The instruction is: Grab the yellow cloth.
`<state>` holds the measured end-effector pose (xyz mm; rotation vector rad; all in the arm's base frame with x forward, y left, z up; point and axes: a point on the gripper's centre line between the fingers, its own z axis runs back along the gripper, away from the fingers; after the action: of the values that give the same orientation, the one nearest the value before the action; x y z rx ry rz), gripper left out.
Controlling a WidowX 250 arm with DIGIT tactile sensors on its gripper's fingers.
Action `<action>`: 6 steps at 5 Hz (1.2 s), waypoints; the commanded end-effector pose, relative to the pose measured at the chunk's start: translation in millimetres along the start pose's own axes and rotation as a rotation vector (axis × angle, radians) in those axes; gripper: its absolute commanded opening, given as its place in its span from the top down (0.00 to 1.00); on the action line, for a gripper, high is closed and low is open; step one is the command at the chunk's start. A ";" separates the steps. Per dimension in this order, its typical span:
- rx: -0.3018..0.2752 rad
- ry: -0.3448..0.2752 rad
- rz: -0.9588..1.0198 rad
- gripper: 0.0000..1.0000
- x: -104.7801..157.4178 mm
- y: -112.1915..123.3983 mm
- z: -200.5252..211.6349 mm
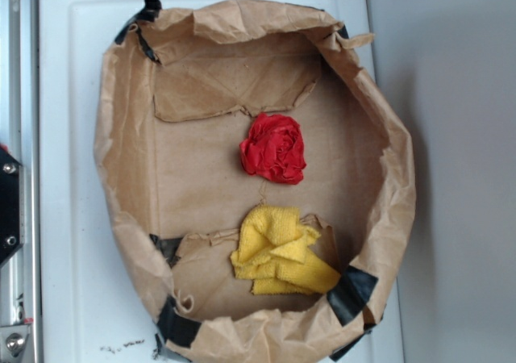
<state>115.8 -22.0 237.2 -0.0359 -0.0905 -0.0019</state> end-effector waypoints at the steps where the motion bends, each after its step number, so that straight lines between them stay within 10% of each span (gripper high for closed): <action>1: 0.000 0.000 0.000 0.00 0.0 0.0 0.0; 6: 0.014 -0.086 0.078 0.00 34.7 5.0 -4.1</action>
<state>146.4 -20.3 225.2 -0.0226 -0.1347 0.0567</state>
